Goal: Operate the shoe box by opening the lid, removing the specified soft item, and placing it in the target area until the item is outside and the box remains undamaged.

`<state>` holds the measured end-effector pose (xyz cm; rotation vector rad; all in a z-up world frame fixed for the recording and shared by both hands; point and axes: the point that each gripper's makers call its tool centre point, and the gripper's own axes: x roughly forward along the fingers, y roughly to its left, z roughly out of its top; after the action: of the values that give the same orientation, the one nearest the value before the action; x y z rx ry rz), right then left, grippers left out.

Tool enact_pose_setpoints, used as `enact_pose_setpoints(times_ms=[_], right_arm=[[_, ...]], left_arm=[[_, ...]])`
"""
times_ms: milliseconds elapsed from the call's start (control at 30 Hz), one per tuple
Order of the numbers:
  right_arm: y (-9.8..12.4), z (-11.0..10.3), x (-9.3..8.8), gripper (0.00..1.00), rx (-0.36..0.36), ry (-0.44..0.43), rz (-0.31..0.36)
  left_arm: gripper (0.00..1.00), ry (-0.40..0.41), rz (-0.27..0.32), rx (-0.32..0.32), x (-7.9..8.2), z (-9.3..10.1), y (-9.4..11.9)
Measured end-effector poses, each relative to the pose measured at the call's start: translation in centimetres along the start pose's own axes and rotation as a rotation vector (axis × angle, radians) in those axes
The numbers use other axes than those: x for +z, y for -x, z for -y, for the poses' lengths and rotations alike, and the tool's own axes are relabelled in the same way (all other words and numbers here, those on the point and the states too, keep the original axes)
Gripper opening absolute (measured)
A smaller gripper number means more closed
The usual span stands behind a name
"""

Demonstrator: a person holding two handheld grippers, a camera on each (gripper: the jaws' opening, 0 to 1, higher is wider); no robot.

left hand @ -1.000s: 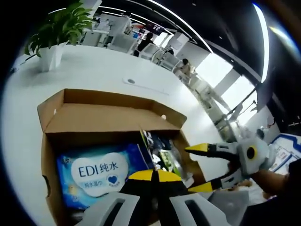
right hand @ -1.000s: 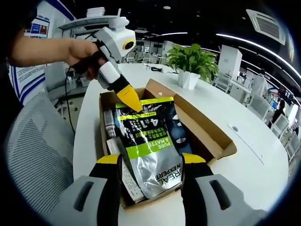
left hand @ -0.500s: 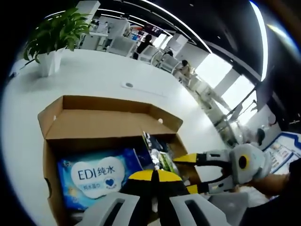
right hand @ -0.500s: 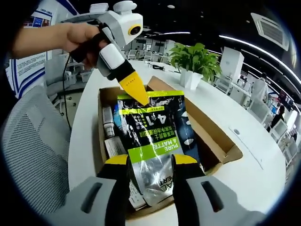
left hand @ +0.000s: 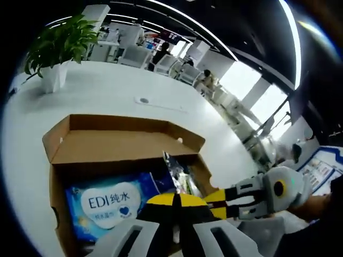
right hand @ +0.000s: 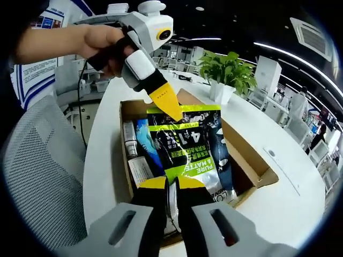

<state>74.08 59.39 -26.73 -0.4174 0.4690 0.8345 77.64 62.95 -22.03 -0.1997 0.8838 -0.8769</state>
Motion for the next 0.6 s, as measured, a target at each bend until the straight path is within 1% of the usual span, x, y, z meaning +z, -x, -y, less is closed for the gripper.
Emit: enact_pose_setpoints(times_ms=[133,333,600], right_arm=[[0.0,0.0,0.0,0.00,0.006,-0.007,0.006],[0.3,-0.1,0.4,0.00,0.015,-0.004,0.010],[1.2,0.2,1.7,0.00,0.019,-0.007,0.023]], left_arm=[[0.00,-0.003,0.001,-0.004,-0.2,0.1,0.3],[0.00,-0.002,0.013,-0.008,-0.3,0.3,0.8],[0.00,-0.006,0.040,-0.015,0.3,0.9,1.8]])
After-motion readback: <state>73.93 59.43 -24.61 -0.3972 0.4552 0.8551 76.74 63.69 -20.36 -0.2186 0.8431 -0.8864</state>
